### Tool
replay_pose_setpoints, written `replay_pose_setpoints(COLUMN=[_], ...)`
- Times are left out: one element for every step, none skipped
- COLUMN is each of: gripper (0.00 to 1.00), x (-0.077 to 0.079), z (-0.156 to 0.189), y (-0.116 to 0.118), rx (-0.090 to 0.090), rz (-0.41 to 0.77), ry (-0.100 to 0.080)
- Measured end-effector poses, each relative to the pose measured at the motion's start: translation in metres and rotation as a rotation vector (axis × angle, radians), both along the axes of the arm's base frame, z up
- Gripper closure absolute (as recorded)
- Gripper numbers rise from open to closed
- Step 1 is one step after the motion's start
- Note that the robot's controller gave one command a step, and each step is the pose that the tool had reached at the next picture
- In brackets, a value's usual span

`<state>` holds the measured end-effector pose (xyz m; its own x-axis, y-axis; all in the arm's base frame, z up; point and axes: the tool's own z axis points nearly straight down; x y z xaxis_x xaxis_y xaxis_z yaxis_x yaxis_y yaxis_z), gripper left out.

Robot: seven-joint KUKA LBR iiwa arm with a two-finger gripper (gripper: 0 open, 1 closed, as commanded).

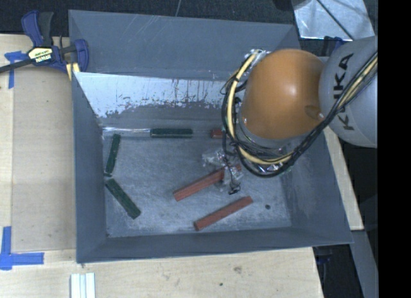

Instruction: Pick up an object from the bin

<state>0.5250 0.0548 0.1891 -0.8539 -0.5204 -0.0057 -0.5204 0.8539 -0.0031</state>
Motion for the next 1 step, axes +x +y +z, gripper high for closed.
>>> replay_pose_setpoints(gripper=[1.0], x=[-0.0206], z=[0.0133], y=[-0.0051], rx=[0.0], rz=[0.201], ry=[0.005])
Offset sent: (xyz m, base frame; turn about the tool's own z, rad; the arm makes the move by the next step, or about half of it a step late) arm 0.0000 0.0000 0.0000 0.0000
